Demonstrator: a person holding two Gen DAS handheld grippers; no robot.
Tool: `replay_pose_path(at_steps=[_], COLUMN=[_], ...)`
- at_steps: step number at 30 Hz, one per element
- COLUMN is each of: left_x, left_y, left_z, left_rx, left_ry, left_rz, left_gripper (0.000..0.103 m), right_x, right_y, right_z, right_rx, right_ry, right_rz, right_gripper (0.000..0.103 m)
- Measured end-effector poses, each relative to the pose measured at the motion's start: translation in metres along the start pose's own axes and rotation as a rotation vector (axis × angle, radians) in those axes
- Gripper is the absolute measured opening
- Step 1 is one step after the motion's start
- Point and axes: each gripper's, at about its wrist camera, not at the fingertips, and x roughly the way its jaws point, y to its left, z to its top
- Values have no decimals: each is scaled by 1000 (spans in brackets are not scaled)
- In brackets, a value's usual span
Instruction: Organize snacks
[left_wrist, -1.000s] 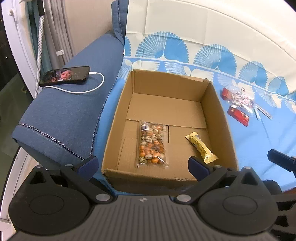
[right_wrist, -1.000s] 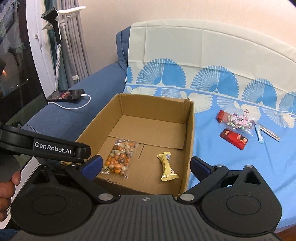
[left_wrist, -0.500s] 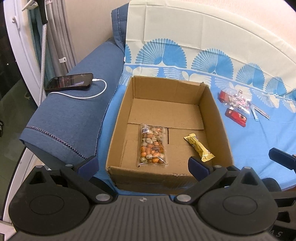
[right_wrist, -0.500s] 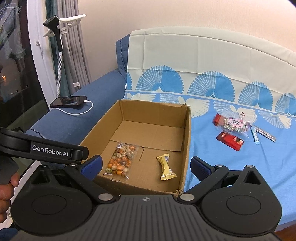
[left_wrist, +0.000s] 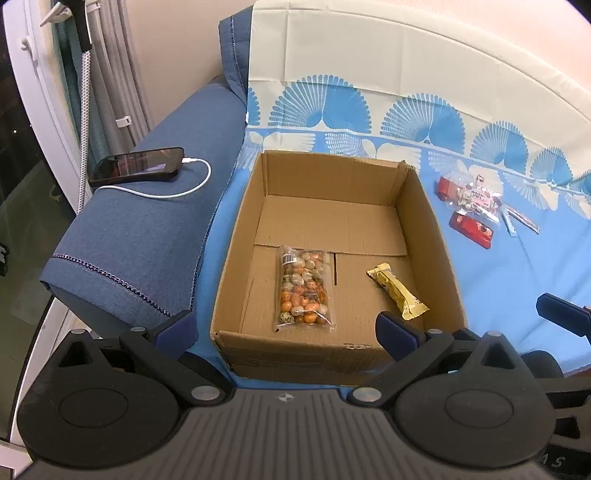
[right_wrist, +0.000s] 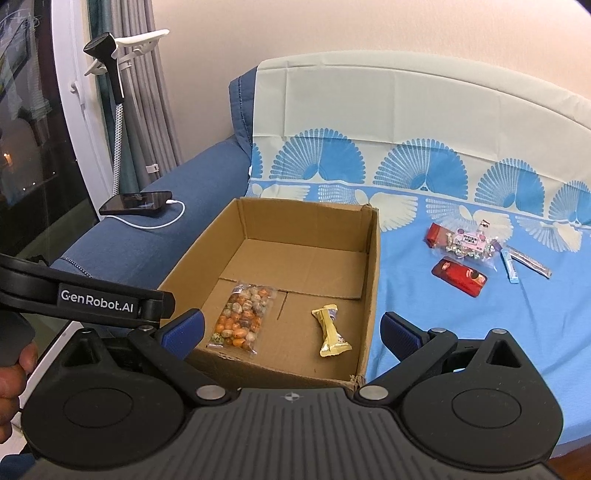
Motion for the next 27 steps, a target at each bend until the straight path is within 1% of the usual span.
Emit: replay_pose_path(at_steps=[6,14,22,27], left_x=[4,14,21,27], left_y=[-7,-24,-48,-66], left_z=[4,6,10,15], left_rx=[18,66,117,144], left_ry=[16,53,74,90], left_rz=[17,30,36,28], left_gripper=[103,103,103,103], right_x=[3,7,7,6], right_y=[-12,-42,-71,-95], right_z=[-1,-6,-11,-14], right_rx=[37,137,218,259], right_ry=[3,12,8,-1], right_rz=[-9,-25,-39,-69], right_gripper=[102,102,102,102])
